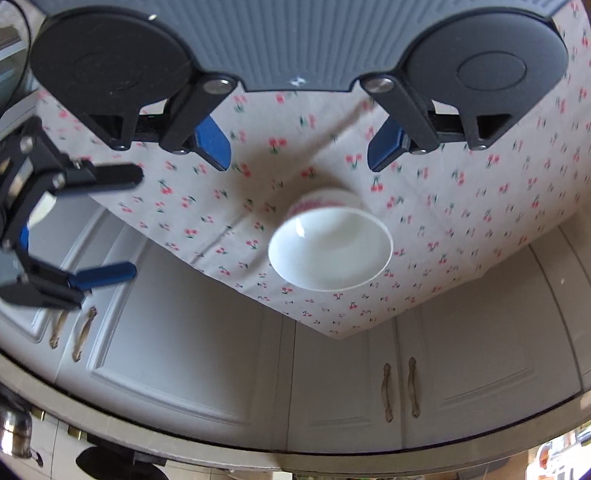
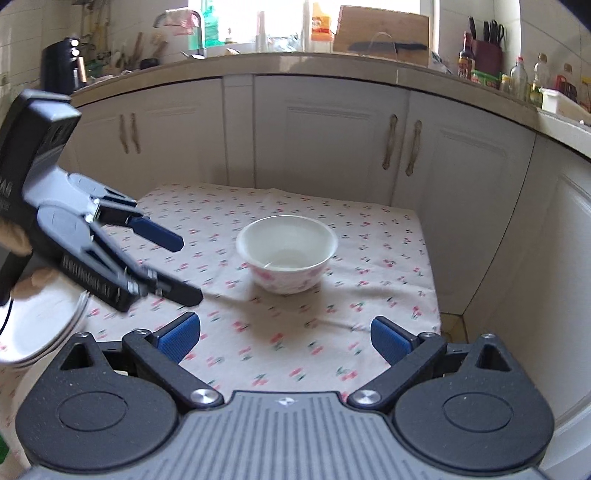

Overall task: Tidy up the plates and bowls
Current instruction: 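Reach the right gripper to the last floral bowl and close on its rim, then carry the bowl with the right gripper over the two stacked bowls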

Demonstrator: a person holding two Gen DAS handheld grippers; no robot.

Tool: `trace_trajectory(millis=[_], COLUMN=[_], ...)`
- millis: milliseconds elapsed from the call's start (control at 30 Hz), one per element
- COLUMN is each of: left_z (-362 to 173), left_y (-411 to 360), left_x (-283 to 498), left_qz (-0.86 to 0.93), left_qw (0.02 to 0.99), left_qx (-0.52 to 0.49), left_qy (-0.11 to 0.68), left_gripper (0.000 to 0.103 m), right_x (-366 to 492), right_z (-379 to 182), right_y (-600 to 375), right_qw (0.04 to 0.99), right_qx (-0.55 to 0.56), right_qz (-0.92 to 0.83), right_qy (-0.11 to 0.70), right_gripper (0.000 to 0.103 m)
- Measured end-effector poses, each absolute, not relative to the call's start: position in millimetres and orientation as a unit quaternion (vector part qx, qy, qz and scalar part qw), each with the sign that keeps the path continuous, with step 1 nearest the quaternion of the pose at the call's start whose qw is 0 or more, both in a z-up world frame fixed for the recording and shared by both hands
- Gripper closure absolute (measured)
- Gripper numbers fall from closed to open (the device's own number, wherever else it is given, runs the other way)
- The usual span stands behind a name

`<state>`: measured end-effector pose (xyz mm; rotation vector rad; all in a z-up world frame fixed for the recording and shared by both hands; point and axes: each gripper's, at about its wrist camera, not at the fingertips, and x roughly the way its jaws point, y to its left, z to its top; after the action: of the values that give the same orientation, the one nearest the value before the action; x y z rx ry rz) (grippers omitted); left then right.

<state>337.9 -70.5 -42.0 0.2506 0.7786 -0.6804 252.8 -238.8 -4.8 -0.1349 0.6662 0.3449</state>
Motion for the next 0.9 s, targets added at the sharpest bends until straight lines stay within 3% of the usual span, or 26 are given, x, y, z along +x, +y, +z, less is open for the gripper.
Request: trace_trajectory(millis=[467,900], left_z=[-76.4,-82.3], left_y=[-89.3,-95.5], left_x=[383.6,394.1], left_qz=[-0.296,-0.305], left_qw=[0.872,0.875], left_qx=[0.129,0.138], left_qy=[0.367,0.349], left_gripper=[0.022,0.023], right_x=[379.0,433.5], right_z=[-26.0,-50.2], right_y=[-237.1,-233.9], right_qw=[0.903,0.884], right_qx=[-0.042,0.012], right_qz=[0.192,0.212], right_qy=[0.382,0.416], right_gripper=[0.015,0.039])
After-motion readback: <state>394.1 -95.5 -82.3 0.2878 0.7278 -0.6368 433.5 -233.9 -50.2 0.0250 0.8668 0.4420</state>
